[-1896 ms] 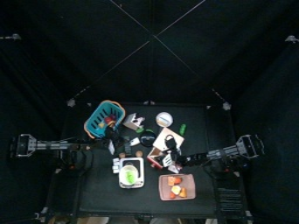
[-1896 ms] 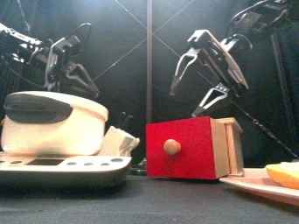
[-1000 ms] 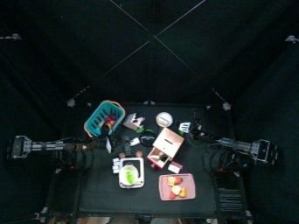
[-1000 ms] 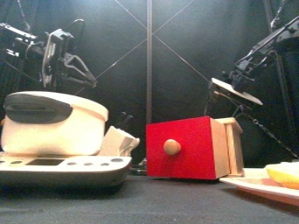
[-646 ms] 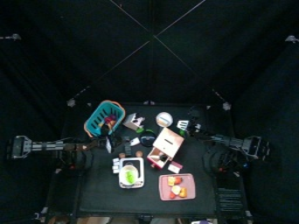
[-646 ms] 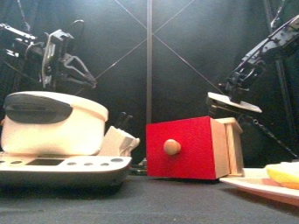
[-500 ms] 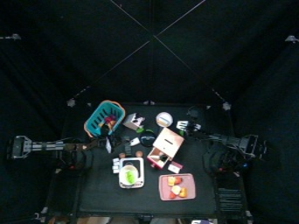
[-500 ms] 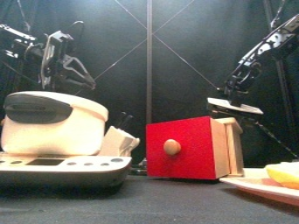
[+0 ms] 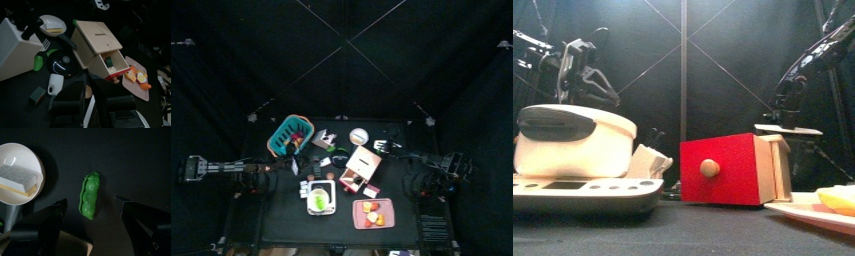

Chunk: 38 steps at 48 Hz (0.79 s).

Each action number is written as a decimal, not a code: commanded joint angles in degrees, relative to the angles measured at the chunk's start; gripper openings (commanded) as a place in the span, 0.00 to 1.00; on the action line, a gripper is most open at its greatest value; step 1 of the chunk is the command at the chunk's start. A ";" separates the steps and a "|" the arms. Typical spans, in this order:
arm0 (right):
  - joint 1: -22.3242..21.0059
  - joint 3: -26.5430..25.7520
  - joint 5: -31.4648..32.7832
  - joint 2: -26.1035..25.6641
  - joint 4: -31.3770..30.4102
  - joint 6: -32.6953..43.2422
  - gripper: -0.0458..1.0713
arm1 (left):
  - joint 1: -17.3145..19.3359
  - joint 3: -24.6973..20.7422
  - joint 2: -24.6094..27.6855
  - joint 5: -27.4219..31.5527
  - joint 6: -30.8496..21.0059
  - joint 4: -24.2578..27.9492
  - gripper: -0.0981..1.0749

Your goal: Grab pea

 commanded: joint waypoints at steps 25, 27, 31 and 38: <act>-3.43 -0.70 -6.06 6.33 -0.88 -0.18 0.95 | 0.26 -0.09 -1.32 -0.18 0.00 0.00 0.57; -3.43 -0.70 -6.15 6.42 -0.79 -0.18 0.93 | 0.26 0.00 -1.58 -0.18 0.00 0.00 0.57; -3.43 -0.70 -6.15 6.42 -0.79 -0.26 0.87 | 0.18 0.26 -2.20 -0.18 0.00 0.09 0.57; -3.60 -0.44 -5.98 6.42 -0.88 -0.09 0.73 | 0.26 0.35 -2.64 -0.18 -0.09 0.00 0.57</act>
